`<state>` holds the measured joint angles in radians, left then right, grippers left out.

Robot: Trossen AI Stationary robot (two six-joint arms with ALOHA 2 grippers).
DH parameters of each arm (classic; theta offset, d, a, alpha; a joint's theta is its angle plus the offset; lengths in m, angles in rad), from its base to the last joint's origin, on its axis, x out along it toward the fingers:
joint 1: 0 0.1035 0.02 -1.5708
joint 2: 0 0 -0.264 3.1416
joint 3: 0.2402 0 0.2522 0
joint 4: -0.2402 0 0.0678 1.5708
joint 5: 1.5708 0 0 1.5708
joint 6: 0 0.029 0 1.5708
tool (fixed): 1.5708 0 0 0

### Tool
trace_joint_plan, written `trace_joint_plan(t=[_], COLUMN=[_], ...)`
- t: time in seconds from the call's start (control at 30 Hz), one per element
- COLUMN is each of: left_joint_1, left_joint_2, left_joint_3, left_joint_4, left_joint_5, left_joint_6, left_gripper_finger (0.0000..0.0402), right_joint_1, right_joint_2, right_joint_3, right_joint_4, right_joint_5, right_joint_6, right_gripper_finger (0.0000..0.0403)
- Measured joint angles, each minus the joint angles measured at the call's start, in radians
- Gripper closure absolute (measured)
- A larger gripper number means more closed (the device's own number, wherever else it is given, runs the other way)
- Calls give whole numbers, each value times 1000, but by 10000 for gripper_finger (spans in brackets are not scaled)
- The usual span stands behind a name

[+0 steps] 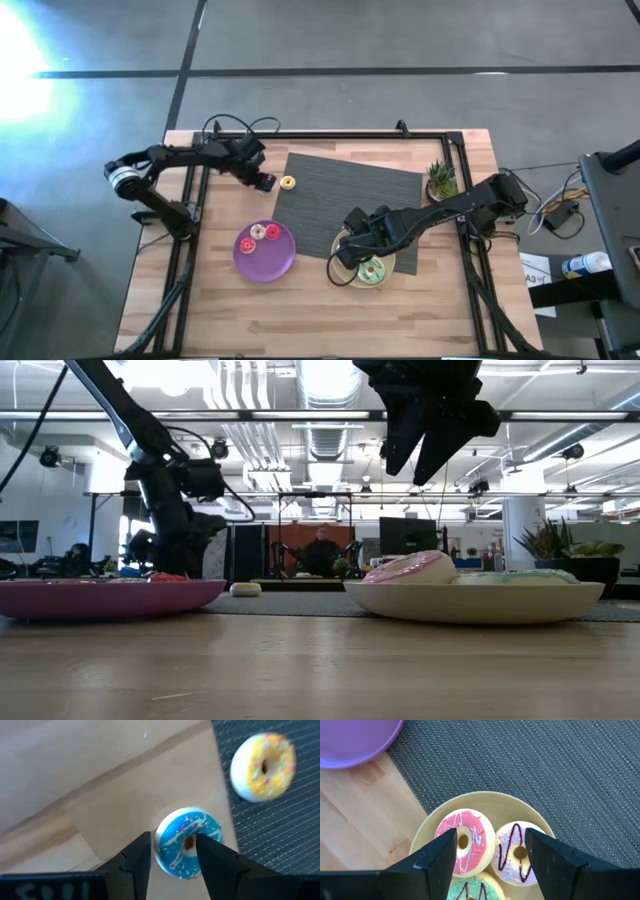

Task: Pick & Place donuts
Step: Put the small blue donut on the purple plate

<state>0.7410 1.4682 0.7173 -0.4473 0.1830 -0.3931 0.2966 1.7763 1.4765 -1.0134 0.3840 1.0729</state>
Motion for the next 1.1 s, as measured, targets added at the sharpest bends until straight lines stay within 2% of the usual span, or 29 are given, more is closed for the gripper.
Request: trace_joint_plan(t=[0.23,0.33,0.47,0.6,0.7,0.8,0.9,1.0,1.1], left_joint_1=[-5,-8,-10,-17,-53,-184,-409,-672,-927], left_joint_2=[47,44,25,-28,-120,-270,-403,-483,-493], left_joint_3=[2,2,-1,-2,-3,-4,-15,-60,-133], left_joint_4=[-2,0,6,-35,-121,-237,-319,-296,-210], left_joint_5=[10,4,6,52,87,101,45,1,-124], left_joint_6=[23,32,52,73,90,105,53,-117,-302], left_gripper_finger=[279,311,381,397,399,400,400,400,401], right_joint_1=[0,0,0,0,0,-4,-10,-18,-22], right_joint_2=[0,0,0,0,0,0,0,0,0], right_joint_3=[-4,-9,-11,-11,-11,-11,-11,-12,-12], right_joint_4=[0,0,0,0,0,1,5,23,53], right_joint_5=[0,0,0,1,1,7,8,9,9], right_joint_6=[-5,-5,-6,-7,-12,-24,-26,-26,-26], right_gripper_finger=[179,179,179,179,179,179,179,179,179])
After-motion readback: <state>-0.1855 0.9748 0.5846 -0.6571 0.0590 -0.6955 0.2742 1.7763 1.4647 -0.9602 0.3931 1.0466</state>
